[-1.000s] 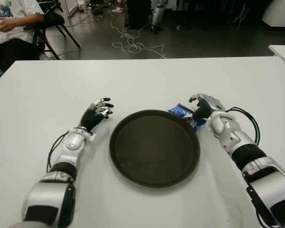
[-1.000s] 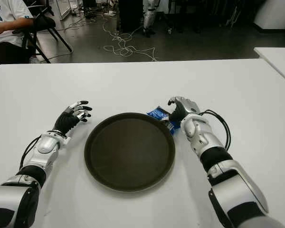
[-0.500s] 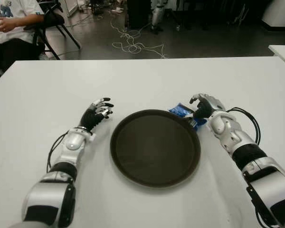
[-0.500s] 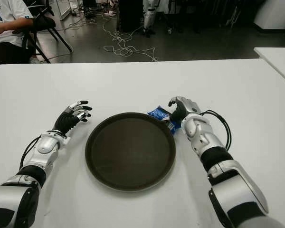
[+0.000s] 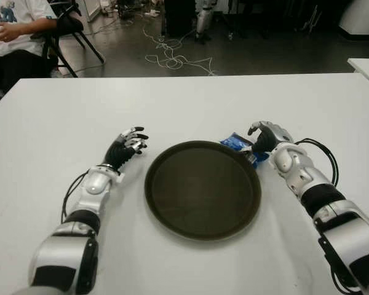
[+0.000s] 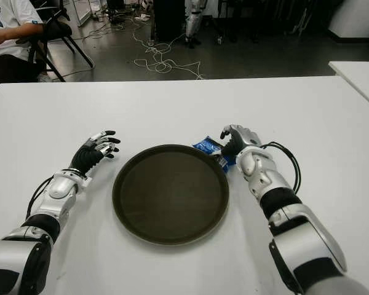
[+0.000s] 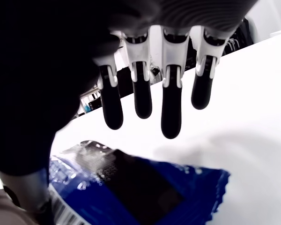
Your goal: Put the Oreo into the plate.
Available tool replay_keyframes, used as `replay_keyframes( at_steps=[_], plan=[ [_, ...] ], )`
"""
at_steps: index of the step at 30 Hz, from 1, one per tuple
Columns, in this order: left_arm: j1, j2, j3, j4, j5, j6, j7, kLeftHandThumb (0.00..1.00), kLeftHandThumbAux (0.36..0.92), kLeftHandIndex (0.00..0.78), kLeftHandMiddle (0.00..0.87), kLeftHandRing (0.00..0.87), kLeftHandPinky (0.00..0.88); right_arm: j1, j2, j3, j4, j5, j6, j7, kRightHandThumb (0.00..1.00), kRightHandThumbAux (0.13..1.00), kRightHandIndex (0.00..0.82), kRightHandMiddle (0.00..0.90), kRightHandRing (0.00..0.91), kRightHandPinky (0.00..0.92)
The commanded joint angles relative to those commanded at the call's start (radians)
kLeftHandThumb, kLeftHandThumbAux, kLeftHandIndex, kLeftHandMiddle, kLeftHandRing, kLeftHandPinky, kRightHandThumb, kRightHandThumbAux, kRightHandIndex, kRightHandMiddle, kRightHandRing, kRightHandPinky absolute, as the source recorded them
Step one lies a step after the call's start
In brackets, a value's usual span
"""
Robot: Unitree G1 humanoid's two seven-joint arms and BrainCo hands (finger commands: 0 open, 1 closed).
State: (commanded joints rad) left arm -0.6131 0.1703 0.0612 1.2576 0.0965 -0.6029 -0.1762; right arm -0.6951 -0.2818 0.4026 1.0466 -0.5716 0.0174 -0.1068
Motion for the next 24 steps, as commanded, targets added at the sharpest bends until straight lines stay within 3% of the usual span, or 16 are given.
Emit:
replay_keyframes(
  at_steps=[8, 18, 24],
  plan=[
    [-0.002, 0.001, -0.003, 0.002, 0.005, 0.009, 0.008, 0.348, 0.573, 0.198, 0.302, 0.335, 0.377, -0.012, 0.011, -0.001, 0.051, 0.006, -0.020, -0.010, 0.000, 0.795, 0.467, 0.541, 0.566, 0.479],
    [-0.001, 0.004, -0.017, 0.002, 0.022, 0.003, 0.033, 0.343, 0.587, 0.199, 0.299, 0.331, 0.378, -0.033, 0.024, 0.002, 0.101, 0.015, -0.011, -0.008, 0.000, 0.767, 0.439, 0.424, 0.488, 0.386],
    [0.000, 0.003, -0.018, 0.001, 0.017, 0.001, 0.031, 0.359, 0.588, 0.204, 0.300, 0.334, 0.382, -0.038, 0.027, 0.002, 0.118, 0.020, -0.009, -0.013, 0.000, 0.761, 0.460, 0.471, 0.507, 0.396]
  ],
)
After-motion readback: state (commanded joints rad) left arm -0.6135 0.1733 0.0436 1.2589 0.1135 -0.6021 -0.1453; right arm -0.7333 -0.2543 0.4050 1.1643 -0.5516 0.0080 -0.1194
